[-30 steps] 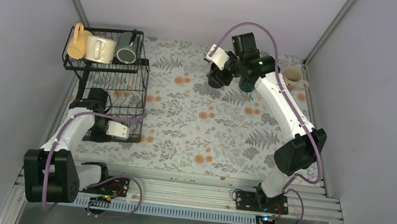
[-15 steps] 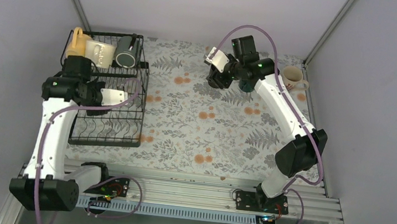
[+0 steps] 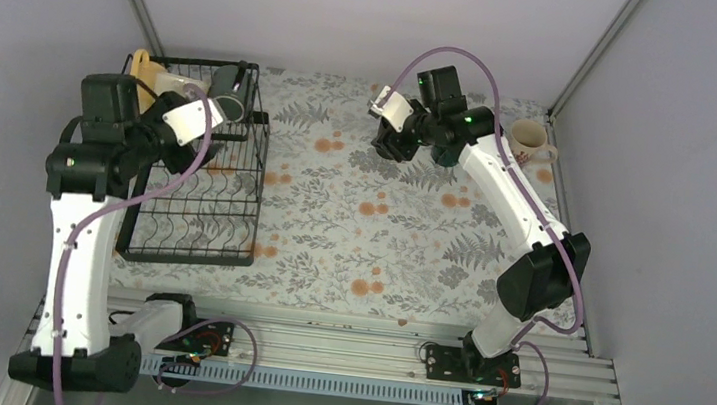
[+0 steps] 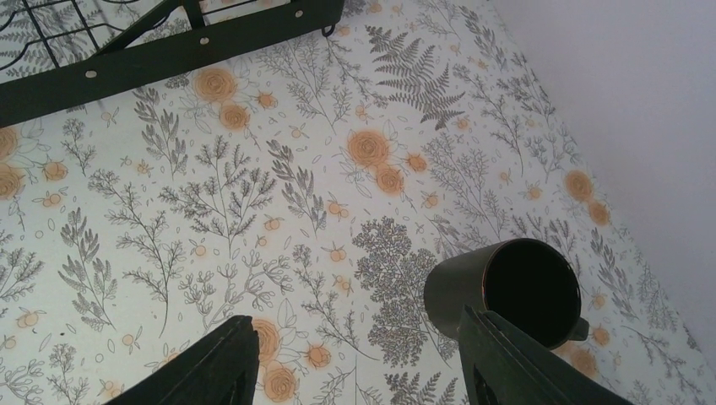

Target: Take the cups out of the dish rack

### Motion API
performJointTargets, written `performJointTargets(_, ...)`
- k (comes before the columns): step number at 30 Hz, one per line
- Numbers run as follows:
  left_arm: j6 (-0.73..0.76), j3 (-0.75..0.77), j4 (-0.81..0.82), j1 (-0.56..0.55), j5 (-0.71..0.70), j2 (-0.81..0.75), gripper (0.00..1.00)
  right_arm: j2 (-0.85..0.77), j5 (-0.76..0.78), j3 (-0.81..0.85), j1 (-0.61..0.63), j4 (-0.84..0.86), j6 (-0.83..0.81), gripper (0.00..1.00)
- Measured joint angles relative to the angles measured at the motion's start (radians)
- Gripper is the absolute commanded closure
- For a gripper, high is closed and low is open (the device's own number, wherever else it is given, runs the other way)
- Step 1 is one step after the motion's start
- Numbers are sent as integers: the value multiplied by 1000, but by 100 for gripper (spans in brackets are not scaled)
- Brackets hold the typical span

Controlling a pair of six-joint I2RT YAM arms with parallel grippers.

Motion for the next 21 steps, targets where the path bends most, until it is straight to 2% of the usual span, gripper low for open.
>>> performJointTargets(5,-176,-124,237,0,-127,-97,25,0,-8,0,0,10,16,38)
performJointTargets(10,-322,-130,398,0,-268,-53,24,0,-16,0,0,13,35,38)
performJointTargets(21,-535,-137,458,0,-426,95,21,0,-18,1,0,13,52,38)
